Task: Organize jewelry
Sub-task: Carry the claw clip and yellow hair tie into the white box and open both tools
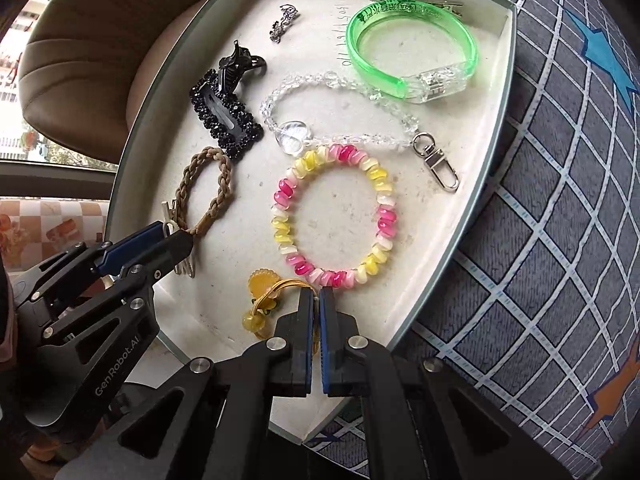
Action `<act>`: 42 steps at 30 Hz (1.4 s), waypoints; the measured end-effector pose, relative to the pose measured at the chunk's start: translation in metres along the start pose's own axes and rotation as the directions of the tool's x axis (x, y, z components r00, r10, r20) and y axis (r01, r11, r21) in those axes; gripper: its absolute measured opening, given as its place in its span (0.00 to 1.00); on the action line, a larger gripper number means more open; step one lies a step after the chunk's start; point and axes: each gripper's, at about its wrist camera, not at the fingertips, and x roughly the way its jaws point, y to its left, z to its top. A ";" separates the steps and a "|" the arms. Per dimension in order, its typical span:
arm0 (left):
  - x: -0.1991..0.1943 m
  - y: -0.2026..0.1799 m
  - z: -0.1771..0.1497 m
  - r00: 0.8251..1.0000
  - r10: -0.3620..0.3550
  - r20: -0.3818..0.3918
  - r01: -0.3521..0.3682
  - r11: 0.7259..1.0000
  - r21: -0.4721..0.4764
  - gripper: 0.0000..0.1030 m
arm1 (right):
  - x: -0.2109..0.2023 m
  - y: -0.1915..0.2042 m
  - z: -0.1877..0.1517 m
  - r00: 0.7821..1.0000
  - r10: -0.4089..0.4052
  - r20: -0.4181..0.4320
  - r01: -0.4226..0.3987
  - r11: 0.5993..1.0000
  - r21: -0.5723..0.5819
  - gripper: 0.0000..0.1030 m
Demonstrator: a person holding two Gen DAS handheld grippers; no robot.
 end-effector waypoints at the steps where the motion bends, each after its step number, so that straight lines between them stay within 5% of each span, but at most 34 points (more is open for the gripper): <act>1: 0.000 0.000 0.000 1.000 -0.001 0.000 0.001 1.000 -0.002 0.26 | -0.001 -0.002 0.001 1.000 -0.007 0.005 0.007 1.000 -0.001 0.03; 13: 0.000 -0.005 0.000 1.000 -0.003 0.002 0.003 1.000 0.011 0.26 | -0.014 -0.032 0.010 0.998 -0.049 0.034 0.050 0.999 -0.010 0.03; 42: -0.001 0.005 -0.002 0.999 -0.042 -0.022 0.042 0.999 -0.025 0.26 | -0.005 -0.015 0.010 1.000 -0.027 0.013 0.026 0.999 0.028 0.03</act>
